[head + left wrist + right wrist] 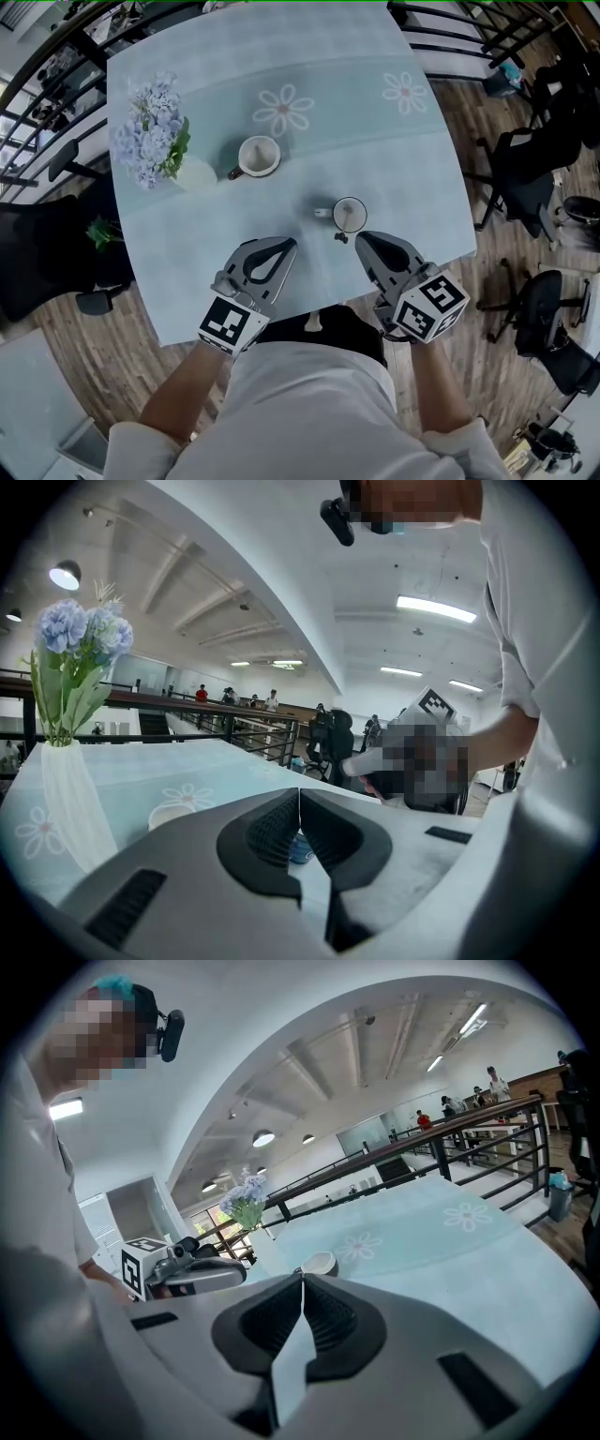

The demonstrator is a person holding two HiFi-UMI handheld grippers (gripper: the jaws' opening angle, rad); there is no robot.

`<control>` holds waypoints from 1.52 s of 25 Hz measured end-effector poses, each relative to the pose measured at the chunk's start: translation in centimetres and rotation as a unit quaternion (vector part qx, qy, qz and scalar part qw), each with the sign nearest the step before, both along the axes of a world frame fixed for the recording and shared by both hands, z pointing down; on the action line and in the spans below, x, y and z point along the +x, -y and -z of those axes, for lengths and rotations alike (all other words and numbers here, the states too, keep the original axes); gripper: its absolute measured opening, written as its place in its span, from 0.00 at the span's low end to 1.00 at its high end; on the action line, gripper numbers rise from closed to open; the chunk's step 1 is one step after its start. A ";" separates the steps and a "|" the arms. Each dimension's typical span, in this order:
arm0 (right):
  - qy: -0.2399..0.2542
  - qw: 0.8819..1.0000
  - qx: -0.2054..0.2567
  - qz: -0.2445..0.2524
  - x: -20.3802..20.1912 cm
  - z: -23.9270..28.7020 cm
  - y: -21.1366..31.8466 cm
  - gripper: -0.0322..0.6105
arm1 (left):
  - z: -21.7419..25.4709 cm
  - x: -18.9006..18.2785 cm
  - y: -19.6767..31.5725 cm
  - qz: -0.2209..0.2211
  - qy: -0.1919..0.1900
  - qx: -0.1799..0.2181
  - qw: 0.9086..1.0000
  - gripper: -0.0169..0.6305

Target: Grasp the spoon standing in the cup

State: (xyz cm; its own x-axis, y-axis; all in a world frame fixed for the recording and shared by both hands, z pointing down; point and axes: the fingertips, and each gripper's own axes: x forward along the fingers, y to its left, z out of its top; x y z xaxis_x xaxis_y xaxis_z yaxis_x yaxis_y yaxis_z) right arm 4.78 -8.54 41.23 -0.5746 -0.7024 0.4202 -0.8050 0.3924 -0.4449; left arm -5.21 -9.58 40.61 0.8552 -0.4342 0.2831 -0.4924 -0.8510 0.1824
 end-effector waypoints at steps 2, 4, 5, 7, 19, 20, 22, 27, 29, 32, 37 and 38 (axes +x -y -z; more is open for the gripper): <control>-0.001 1.000 0.000 0.002 0.2 -0.2 0.3 0.09 | -0.3 0.1 0.2 0.001 0.002 -0.002 1.000 0.06; -0.002 1.000 0.000 0.007 0.4 -0.4 0.8 0.09 | -0.5 0.4 0.5 0.005 0.000 -0.004 1.000 0.06; -0.003 1.000 0.001 0.011 0.5 -0.5 1.0 0.09 | -0.6 0.6 0.7 0.008 0.000 -0.005 1.000 0.06; -0.008 1.000 0.004 0.025 0.7 -0.7 1.4 0.09 | -1.1 0.8 1.0 0.017 0.001 -0.007 1.000 0.06; -0.041 0.990 0.018 0.130 1.0 -2.8 2.9 0.09 | -4.0 2.8 1.5 0.083 0.019 -0.032 0.996 0.06; -0.041 0.989 0.020 0.138 0.9 -2.9 3.1 0.09 | -4.2 3.0 1.5 0.088 0.018 -0.034 0.995 0.06; -0.044 0.987 0.026 0.155 0.8 -3.1 3.1 0.09 | -4.4 3.3 1.6 0.098 0.014 -0.035 0.994 0.06; -0.057 0.978 0.032 0.200 0.0 -3.9 2.7 0.09 | -5.3 3.6 1.8 0.122 0.011 -0.042 0.992 0.06; -0.066 0.973 0.035 0.216 -0.4 -4.5 2.5 0.09 | -5.6 3.5 2.0 0.133 0.005 -0.043 0.990 0.06; -0.075 0.968 0.035 0.236 -0.8 -5.2 2.1 0.09 | -6.3 3.3 2.0 0.143 0.005 -0.045 0.989 0.06; -0.091 0.959 0.039 0.266 -1.4 -6.0 1.5 0.11 | -7.3 3.0 1.8 0.159 0.003 -0.053 0.986 0.06; -0.095 0.956 0.043 0.273 -1.5 -6.2 1.4 0.11 | -7.5 2.9 1.8 0.161 0.003 -0.054 0.986 0.06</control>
State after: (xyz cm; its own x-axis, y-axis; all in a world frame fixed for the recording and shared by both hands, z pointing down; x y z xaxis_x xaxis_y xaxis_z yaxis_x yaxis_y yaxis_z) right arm 3.25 -9.94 47.38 -0.7842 -0.3566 0.5078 -0.5335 0.8054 -0.2584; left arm -2.31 -11.33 48.13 0.6760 -0.6499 0.3472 -0.7352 -0.6266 0.2587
